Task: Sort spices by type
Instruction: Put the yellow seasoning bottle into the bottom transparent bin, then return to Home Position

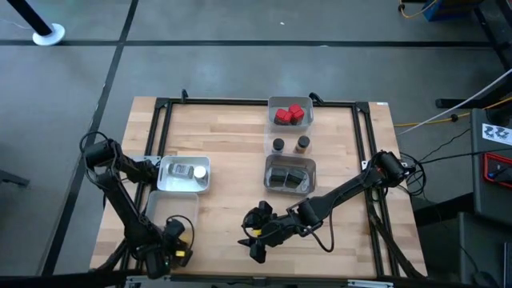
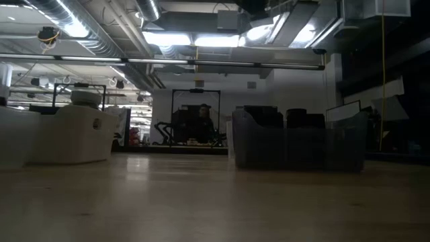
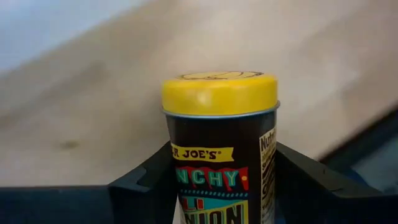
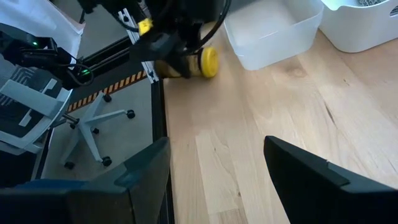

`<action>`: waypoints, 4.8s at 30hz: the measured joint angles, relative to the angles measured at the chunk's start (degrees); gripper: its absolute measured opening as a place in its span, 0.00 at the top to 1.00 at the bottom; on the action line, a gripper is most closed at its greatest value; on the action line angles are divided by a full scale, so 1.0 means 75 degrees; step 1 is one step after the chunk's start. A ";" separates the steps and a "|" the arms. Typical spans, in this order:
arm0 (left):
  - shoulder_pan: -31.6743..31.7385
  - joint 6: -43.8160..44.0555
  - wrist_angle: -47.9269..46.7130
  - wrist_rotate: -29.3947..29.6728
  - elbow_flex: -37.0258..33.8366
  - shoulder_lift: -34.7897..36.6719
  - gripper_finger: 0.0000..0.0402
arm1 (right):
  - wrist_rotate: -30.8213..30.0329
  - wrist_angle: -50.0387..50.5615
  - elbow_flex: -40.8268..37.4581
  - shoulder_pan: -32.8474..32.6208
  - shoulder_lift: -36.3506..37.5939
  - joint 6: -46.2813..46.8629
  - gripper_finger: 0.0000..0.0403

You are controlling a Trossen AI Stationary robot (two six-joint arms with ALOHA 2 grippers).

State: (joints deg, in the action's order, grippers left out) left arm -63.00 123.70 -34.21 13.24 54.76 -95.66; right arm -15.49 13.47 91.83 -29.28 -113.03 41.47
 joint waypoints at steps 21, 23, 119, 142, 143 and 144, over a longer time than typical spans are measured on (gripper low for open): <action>-0.0271 -0.2960 0.1065 0.5348 0.0117 0.1375 0.51 | -0.0016 -0.0003 0.0000 0.0006 0.0000 -0.0001 0.36; -0.0268 -0.3320 0.0603 0.5960 0.0117 0.1619 0.51 | -0.0073 -0.0007 0.0000 0.0006 0.0000 -0.0003 0.36; -0.0618 -0.4241 -0.3776 0.6475 -0.1227 0.1376 0.31 | -0.1793 0.0013 0.0000 0.0006 0.0022 -0.0599 0.36; -0.0099 -0.6762 -0.7101 0.9057 0.2098 0.6380 0.31 | -0.1987 0.3535 0.0009 0.0055 0.4741 -0.2981 0.36; -0.0096 -0.6724 -0.7107 0.9082 0.2098 0.6598 0.31 | -0.1961 0.3537 0.0009 0.0055 0.4847 -0.2981 0.36; -0.0093 -0.6836 -0.7158 0.9210 0.2098 0.6822 0.31 | -0.1937 0.3558 0.0007 0.0055 0.4947 -0.3023 0.36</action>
State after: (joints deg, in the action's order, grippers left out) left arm -63.70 72.43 -87.89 82.31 70.50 -44.49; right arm -30.02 40.16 91.89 -28.86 -75.93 18.80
